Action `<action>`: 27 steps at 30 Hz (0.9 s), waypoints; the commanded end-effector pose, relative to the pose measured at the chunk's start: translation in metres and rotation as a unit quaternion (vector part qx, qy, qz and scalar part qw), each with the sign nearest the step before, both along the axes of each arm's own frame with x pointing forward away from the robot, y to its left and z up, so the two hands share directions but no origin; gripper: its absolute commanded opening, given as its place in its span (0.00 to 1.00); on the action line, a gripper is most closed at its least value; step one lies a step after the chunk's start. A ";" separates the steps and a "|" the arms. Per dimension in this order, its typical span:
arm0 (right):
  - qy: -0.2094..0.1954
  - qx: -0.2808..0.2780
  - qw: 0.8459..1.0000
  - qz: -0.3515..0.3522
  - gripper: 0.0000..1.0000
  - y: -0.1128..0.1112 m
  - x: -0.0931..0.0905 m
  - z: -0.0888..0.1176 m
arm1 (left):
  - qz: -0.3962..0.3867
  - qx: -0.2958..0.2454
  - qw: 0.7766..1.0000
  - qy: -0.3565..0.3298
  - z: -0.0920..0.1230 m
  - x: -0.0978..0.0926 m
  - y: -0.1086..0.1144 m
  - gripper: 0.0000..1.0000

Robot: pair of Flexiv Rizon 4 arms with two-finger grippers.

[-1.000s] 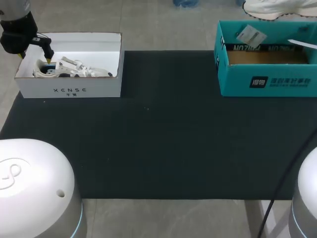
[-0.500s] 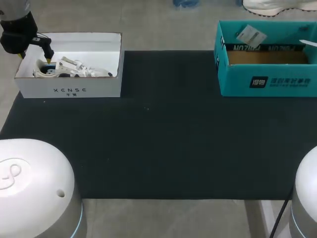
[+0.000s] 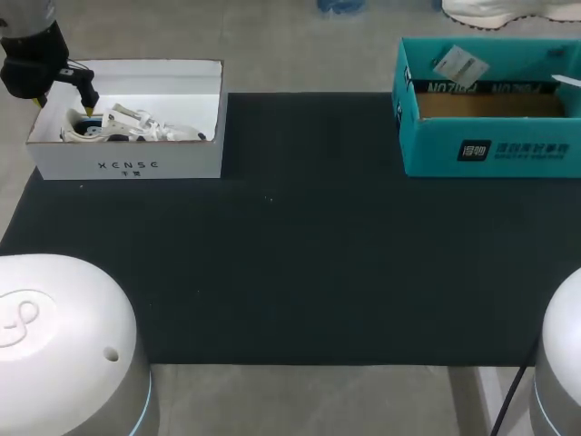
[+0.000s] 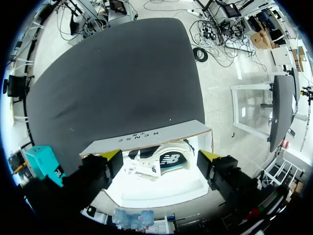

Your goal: Take the shoe out of the shoebox, open the shoe tongue, remove and reinsert the insole, then place the shoe into the shoebox

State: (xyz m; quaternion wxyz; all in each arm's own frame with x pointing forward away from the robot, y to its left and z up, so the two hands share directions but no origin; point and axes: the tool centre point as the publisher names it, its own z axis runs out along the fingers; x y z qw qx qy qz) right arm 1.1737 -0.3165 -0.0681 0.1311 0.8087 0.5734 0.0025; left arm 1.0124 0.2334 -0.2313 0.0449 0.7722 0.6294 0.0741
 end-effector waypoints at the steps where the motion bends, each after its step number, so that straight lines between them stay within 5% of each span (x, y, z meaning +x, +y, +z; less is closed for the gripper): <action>1: -0.035 -0.014 0.999 0.003 0.00 0.027 -0.038 -0.005 | 0.000 0.000 1.000 -0.001 0.000 -0.001 0.000 1.00; 10: -0.069 -0.024 0.997 0.011 0.00 0.097 -0.116 -0.015 | 0.000 0.000 1.000 -0.001 0.000 -0.001 0.000 1.00; 20: -0.083 -0.012 0.996 0.025 0.00 0.201 -0.209 -0.038 | 0.000 0.000 1.000 -0.001 0.000 -0.001 0.000 1.00; 27: -0.087 -0.008 0.995 0.046 0.00 0.262 -0.241 -0.041 | 0.000 0.000 1.000 -0.001 0.000 -0.001 0.000 1.00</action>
